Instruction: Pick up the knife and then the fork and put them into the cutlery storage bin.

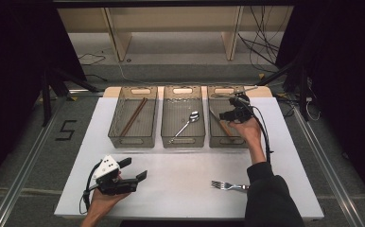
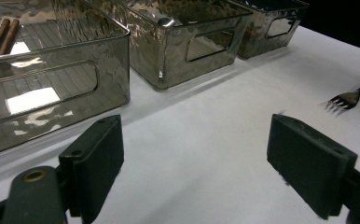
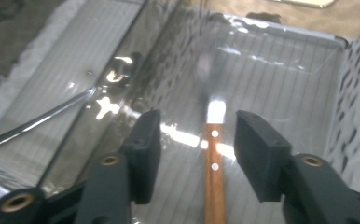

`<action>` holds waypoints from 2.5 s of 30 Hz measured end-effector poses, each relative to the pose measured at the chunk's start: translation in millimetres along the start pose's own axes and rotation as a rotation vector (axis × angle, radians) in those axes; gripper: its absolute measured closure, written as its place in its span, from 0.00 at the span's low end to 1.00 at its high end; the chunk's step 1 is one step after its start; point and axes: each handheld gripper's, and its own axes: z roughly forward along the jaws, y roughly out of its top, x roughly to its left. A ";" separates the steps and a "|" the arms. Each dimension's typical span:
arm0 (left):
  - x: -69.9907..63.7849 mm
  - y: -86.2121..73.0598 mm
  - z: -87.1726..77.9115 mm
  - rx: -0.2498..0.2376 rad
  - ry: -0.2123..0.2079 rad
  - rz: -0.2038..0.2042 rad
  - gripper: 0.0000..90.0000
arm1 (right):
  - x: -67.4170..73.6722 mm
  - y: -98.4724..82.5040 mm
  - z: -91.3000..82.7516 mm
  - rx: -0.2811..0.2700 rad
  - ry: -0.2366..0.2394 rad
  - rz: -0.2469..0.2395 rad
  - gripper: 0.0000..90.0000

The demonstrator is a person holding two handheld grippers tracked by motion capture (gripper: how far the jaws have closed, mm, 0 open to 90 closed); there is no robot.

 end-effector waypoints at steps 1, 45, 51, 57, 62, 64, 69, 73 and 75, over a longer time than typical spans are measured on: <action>-0.2 0.0 0.0 0.000 0.000 0.001 0.20 | 0.6 0.3 -1.5 -0.006 0.004 -0.003 0.54; -0.6 -0.2 0.6 0.000 0.002 0.005 0.20 | 22.8 -111.6 -94.3 -0.044 0.252 -0.296 0.35; 0.0 -0.3 0.2 0.001 0.001 0.003 0.20 | 21.3 -127.9 -93.4 0.006 0.249 -0.320 0.35; -0.6 -0.1 0.2 0.000 0.001 0.004 0.20 | 21.3 -141.7 -95.3 0.076 0.249 -0.355 0.34; -0.9 -0.1 0.4 0.000 0.000 0.005 0.20 | 23.6 -152.6 -97.5 0.142 0.233 -0.395 0.34; -0.9 -0.1 0.3 -0.001 0.000 0.005 0.20 | 24.4 -156.0 -97.7 0.160 0.221 -0.410 0.35; -0.7 -0.1 0.1 -0.002 -0.001 0.004 0.20 | 24.0 -162.0 -96.4 0.200 0.219 -0.437 0.36; -0.8 -0.1 0.3 -0.001 -0.001 0.005 0.20 | 24.3 -166.1 -94.9 0.230 0.209 -0.452 0.37; -0.9 -0.1 0.4 -0.001 -0.002 0.005 0.20 | 23.8 -168.0 -94.2 0.237 0.206 -0.454 0.38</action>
